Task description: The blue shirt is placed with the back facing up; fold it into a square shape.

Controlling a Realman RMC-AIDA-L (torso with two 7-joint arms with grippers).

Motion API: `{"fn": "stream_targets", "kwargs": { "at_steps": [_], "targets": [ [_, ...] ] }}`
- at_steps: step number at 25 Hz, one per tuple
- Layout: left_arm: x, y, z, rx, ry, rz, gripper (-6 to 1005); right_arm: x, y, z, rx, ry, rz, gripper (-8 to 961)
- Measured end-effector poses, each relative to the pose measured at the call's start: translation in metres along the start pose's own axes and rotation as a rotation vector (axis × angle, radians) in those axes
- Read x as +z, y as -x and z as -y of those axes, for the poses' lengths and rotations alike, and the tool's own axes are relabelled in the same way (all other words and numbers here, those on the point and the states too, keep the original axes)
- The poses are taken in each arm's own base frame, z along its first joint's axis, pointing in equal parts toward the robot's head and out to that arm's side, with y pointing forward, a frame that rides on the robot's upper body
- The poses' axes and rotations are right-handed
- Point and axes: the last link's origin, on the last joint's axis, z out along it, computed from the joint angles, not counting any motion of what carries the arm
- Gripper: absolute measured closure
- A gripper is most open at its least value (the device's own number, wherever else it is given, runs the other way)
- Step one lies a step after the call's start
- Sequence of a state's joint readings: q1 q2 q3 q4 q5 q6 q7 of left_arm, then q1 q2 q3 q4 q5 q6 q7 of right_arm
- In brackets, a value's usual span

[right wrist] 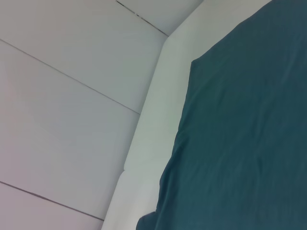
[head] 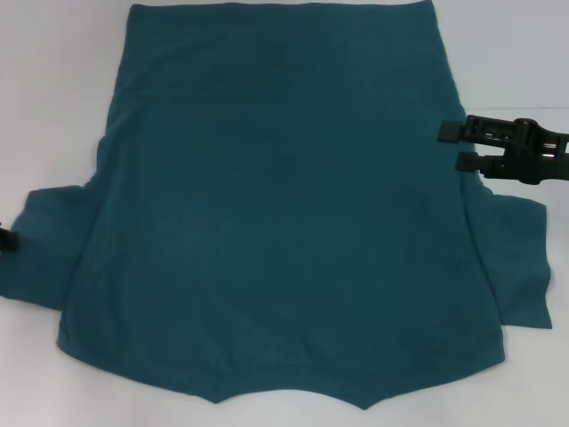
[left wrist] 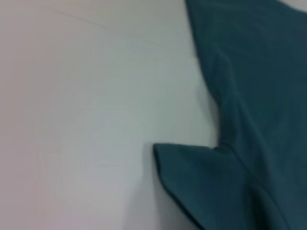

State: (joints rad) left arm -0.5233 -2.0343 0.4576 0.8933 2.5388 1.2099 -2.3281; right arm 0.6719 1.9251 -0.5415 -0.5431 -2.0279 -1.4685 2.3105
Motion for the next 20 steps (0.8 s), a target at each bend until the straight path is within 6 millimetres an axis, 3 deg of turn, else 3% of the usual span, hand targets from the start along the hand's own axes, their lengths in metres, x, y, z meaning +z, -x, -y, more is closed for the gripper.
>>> {"fn": "stream_targets", "kwargs": {
  "at_steps": [10, 20],
  "targets": [
    [-0.007, -0.013, 0.009, 0.082, -0.134, 0.004, 976, 0.001, 0.002, -0.001, -0.002, -0.002, 0.003, 76],
    [-0.012, -0.041, -0.001, 0.225, -0.215, 0.031, 960, 0.002, 0.002, -0.001, 0.001, 0.000, 0.002, 80]
  ]
}}
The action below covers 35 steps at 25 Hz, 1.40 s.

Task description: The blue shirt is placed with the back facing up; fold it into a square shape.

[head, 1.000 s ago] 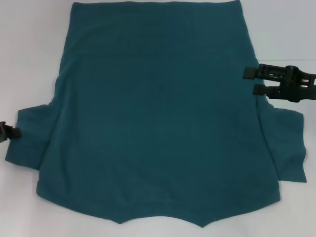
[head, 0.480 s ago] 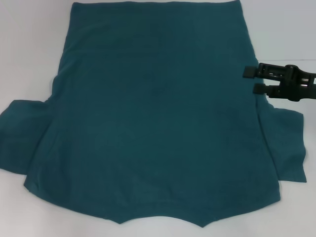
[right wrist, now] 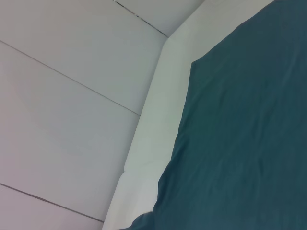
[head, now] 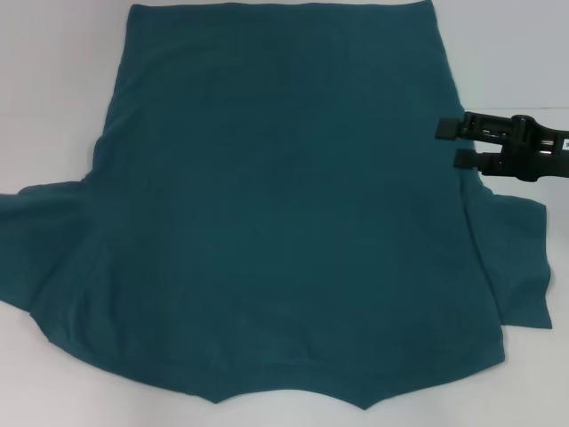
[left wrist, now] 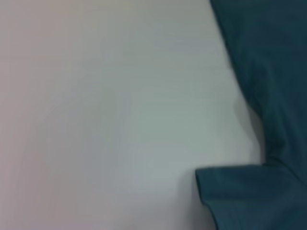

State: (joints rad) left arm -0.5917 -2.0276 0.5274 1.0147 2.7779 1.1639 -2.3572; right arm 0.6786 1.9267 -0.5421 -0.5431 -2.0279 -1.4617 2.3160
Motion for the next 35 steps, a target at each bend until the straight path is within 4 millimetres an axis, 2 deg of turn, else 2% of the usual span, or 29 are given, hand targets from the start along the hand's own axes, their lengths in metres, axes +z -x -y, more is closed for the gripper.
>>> {"fn": "stream_targets", "kwargs": {
  "at_steps": [11, 19, 23, 29, 35],
  "targets": [
    [-0.015, -0.034, -0.034, 0.150, 0.017, 0.004, 942, -0.001, -0.001, 0.001, 0.004, -0.003, 0.001, 84],
    [-0.019, -0.047, -0.070, 0.062, 0.104, 0.079, 930, -0.003, -0.002, 0.003, 0.005, -0.006, 0.002, 87],
    [-0.014, -0.051, -0.094, -0.011, 0.163, 0.134, 923, -0.003, -0.002, 0.003, 0.002, -0.007, 0.000, 89],
    [0.001, -0.052, -0.132, -0.025, 0.252, 0.186, 914, -0.002, -0.003, 0.003, 0.000, -0.007, -0.004, 91],
    [0.020, -0.056, -0.150, -0.039, 0.273, 0.190, 904, -0.002, -0.005, 0.004, 0.001, -0.011, -0.007, 93]
  ]
}}
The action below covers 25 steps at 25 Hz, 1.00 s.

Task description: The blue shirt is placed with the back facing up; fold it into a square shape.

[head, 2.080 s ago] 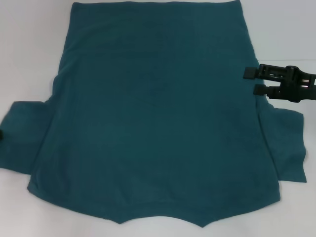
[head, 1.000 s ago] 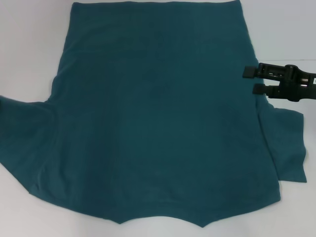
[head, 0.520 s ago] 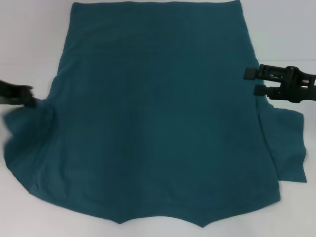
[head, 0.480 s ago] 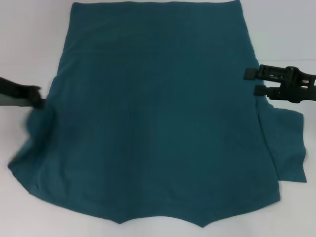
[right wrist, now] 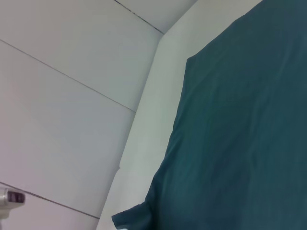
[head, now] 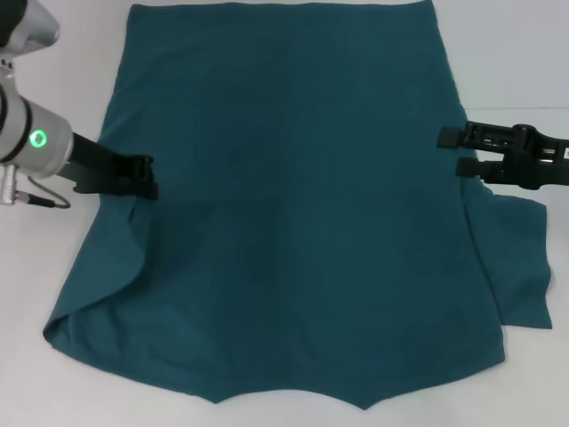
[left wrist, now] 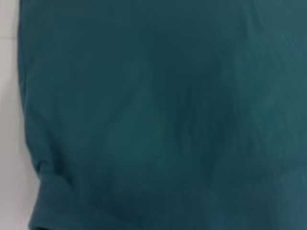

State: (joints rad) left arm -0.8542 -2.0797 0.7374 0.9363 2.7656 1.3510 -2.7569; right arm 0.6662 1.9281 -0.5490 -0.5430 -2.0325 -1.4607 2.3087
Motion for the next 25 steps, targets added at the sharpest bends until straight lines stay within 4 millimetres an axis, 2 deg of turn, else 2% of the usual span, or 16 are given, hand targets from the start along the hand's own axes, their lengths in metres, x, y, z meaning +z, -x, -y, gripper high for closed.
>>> {"fn": "stream_targets", "kwargs": {
  "at_steps": [5, 8, 10, 12, 14, 19, 21, 25],
  "targets": [
    [0.005, -0.003, -0.001, 0.005, 0.017, -0.006, 896, -0.002, -0.001, 0.002, 0.005, -0.004, 0.005, 95],
    [0.002, 0.000, -0.014, 0.096, 0.133, 0.005, 891, -0.002, -0.001, 0.002, 0.002, -0.007, 0.002, 96],
    [-0.003, 0.007, -0.028, 0.229, 0.261, 0.023, 888, -0.003, -0.001, 0.003, -0.009, -0.011, 0.000, 97],
    [-0.010, 0.018, -0.038, 0.364, 0.384, 0.022, 821, -0.004, 0.000, 0.003, -0.021, -0.015, -0.001, 98],
    [-0.015, 0.025, -0.036, 0.427, 0.417, -0.006, 753, -0.006, 0.001, 0.003, -0.029, -0.017, -0.003, 99],
    [-0.017, 0.042, -0.010, 0.352, 0.379, -0.037, 543, -0.018, -0.007, 0.006, -0.069, -0.041, -0.096, 100],
    [-0.019, 0.057, -0.004, 0.393, 0.404, -0.020, 448, -0.026, -0.011, 0.006, -0.096, -0.040, -0.156, 101],
    [-0.020, 0.090, -0.007, 0.548, 0.494, -0.005, 354, -0.051, -0.017, 0.005, -0.143, -0.056, -0.220, 103]
  ]
}}
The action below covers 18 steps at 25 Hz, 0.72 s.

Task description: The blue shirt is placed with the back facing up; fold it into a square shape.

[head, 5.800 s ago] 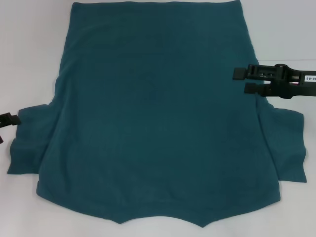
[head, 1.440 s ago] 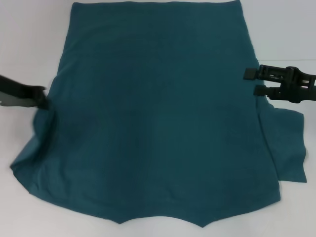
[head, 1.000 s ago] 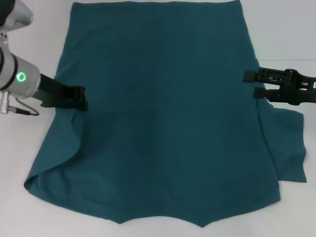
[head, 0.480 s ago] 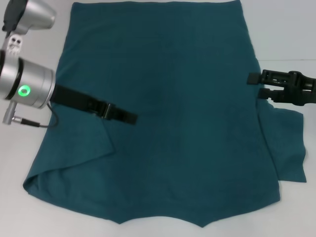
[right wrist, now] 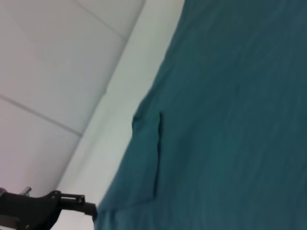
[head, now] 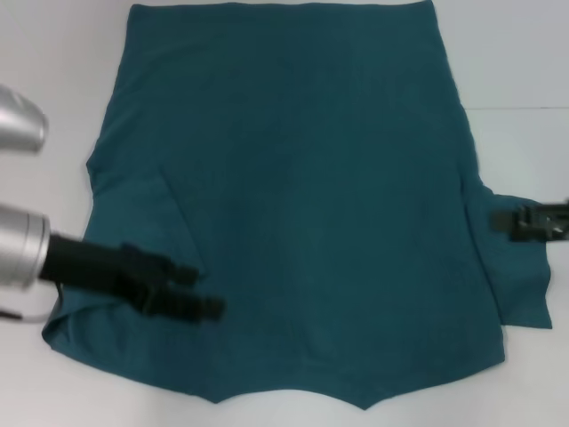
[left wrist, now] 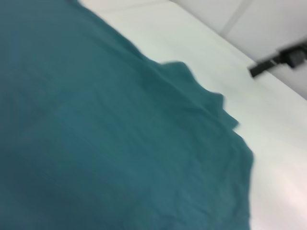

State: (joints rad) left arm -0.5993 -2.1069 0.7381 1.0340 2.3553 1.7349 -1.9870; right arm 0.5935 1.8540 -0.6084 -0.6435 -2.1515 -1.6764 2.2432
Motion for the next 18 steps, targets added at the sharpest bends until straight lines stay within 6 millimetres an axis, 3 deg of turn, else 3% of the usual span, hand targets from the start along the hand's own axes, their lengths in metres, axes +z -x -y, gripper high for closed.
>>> {"fn": "stream_targets", "kwargs": {
  "at_steps": [7, 18],
  "targets": [
    [0.013, 0.013, -0.012, 0.001, 0.049, 0.007, 189, -0.028, -0.020, 0.017, 0.016, -0.115, -0.060, 105],
    [0.025, 0.011, 0.000, -0.172, -0.002, -0.108, 188, -0.047, -0.028, 0.045, 0.223, -0.258, 0.051, 110]
  ]
}}
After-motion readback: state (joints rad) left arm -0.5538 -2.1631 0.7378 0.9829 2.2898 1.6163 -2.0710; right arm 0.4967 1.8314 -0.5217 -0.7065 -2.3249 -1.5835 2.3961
